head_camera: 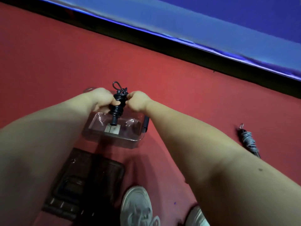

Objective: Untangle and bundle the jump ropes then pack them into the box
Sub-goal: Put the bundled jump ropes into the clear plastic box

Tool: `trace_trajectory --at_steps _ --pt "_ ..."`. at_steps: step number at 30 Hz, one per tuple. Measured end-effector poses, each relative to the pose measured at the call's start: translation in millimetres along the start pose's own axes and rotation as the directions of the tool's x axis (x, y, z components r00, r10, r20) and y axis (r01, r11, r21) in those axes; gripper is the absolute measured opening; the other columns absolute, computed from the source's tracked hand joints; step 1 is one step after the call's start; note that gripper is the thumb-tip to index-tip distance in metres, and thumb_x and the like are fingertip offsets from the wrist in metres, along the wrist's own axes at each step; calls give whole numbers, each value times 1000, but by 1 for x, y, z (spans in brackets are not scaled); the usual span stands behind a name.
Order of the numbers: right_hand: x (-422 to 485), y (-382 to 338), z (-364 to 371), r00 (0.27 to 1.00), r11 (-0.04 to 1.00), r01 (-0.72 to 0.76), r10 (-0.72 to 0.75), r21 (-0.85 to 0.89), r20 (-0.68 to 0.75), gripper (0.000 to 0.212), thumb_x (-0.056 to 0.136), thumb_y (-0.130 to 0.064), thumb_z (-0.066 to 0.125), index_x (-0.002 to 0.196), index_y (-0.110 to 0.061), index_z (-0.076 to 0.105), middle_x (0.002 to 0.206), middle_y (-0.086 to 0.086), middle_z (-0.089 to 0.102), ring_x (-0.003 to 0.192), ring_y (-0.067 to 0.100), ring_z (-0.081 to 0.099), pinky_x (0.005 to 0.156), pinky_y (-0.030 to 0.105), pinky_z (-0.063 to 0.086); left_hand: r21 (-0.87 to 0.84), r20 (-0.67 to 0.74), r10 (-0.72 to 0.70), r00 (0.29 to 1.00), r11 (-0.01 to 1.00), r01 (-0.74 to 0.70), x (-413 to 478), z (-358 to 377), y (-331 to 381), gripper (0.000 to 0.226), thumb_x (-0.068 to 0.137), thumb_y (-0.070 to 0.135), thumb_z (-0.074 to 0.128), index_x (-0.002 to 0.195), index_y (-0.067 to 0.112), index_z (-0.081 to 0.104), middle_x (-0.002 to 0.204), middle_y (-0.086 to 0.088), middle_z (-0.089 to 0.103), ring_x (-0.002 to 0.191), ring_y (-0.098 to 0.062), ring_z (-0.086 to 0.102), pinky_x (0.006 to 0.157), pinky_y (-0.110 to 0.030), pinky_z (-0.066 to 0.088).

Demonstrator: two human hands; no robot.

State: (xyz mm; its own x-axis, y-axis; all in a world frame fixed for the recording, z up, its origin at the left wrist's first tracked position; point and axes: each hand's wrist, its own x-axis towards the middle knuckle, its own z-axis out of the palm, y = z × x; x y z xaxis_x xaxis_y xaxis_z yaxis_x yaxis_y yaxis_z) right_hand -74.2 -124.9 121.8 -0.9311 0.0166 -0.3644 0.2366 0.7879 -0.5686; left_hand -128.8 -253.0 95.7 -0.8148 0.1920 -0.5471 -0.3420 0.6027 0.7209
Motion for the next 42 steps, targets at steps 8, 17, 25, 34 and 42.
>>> trace_trajectory --at_steps 8,17,25,34,42 --pt "69 26 45 965 979 49 4 -197 260 31 96 -13 47 123 -2 58 126 14 60 114 28 56 93 30 45 330 -18 -200 980 924 195 65 9 -53 27 84 0 67 107 -10 59 97 -24 63 85 -36 62 64 -35 48" --pt "87 24 64 946 929 173 -64 -328 317 30 98 -15 39 118 -4 59 124 12 59 112 27 55 84 26 41 795 -97 -174 980 579 181 89 23 -57 39 87 16 67 122 2 58 118 -15 64 104 -30 64 90 -39 52" --pt "76 23 56 928 874 237 -74 -424 366 31 100 -14 34 113 -6 61 94 6 50 85 21 45 50 27 34 871 -136 -163 977 451 197 89 22 -56 38 90 14 60 125 1 56 120 -16 62 102 -31 62 90 -39 50" --pt "67 29 45 967 946 158 -89 -283 240 33 95 -21 48 120 -3 59 120 10 62 109 27 58 89 30 49 909 -142 -147 979 371 188 79 18 -53 20 87 17 64 105 8 66 77 -4 58 82 -26 59 74 -34 48" --pt "5 62 -33 974 946 222 -227 -235 9 39 95 -18 51 133 -15 51 137 8 49 122 23 50 102 24 35 882 -146 176 974 468 48 23 17 8 37 89 29 60 120 11 53 117 -13 58 106 -34 57 85 -39 48"
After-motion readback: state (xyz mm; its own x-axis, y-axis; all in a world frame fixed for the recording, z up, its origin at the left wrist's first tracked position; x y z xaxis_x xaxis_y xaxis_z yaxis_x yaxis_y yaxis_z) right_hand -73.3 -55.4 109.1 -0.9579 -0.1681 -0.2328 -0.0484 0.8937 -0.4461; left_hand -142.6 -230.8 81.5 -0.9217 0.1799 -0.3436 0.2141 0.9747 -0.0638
